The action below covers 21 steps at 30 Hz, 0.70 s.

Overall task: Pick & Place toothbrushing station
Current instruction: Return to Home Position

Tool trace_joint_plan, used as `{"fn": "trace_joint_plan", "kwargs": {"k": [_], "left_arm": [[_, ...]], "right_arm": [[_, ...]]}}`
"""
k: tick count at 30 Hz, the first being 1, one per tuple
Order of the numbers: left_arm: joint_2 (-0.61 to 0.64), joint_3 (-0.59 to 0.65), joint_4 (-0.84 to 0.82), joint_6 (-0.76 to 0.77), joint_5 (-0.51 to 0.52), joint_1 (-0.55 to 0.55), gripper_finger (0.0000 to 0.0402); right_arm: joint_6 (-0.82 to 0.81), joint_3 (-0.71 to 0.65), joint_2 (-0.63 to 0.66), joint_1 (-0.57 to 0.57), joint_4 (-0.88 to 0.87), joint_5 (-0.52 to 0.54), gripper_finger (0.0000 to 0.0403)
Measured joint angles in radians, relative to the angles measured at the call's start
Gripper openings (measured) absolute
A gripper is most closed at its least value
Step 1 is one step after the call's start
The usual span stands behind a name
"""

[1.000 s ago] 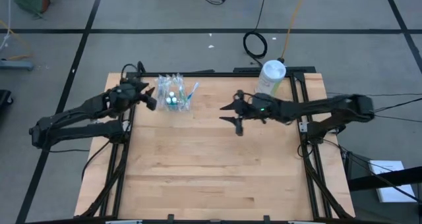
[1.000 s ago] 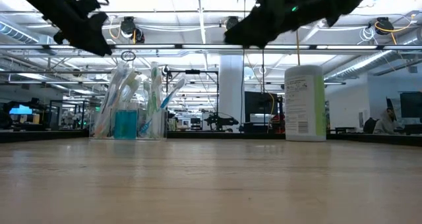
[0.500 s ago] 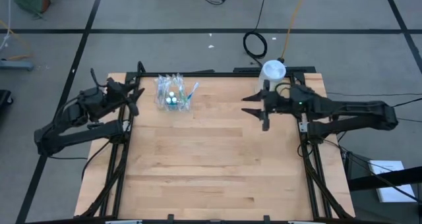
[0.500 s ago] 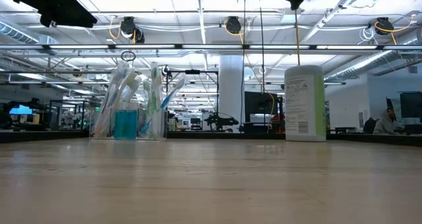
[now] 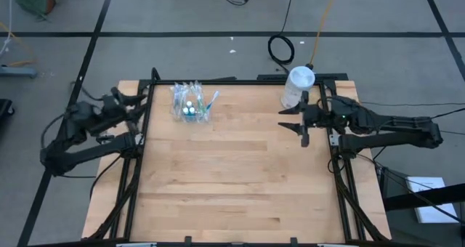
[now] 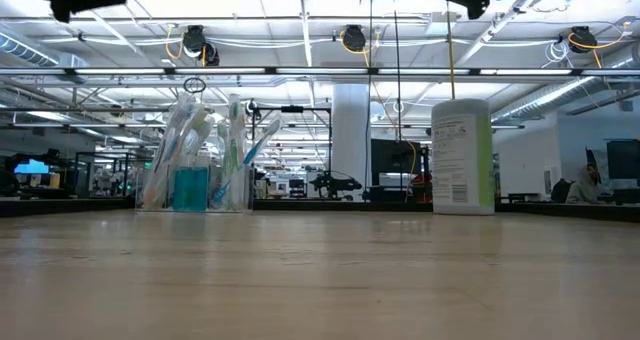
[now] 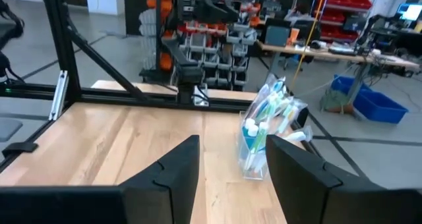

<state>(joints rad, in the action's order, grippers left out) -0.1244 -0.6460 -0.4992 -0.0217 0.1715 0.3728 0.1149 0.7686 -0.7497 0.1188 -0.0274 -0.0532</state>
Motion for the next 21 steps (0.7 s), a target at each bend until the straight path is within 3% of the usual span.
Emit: {"fn": "trace_joint_plan", "kwargs": {"k": [5,14,21], "left_arm": [[0.120,-0.001,-0.029,-0.007,-0.054,0.000,0.0163],[0.109,0.036,-0.019,-0.045,-0.093,-0.002,0.0164],[0.117,0.147,0.121,-0.046,-0.139,-0.003,0.0164]], "right_arm": [[-0.041,-0.058,0.115,0.000,0.000,-0.001,0.0169],[-0.097,-0.185,0.306,0.000,0.003,-0.003,0.0169],[-0.129,-0.309,0.427,0.000,0.004,-0.003,0.0169]]}}
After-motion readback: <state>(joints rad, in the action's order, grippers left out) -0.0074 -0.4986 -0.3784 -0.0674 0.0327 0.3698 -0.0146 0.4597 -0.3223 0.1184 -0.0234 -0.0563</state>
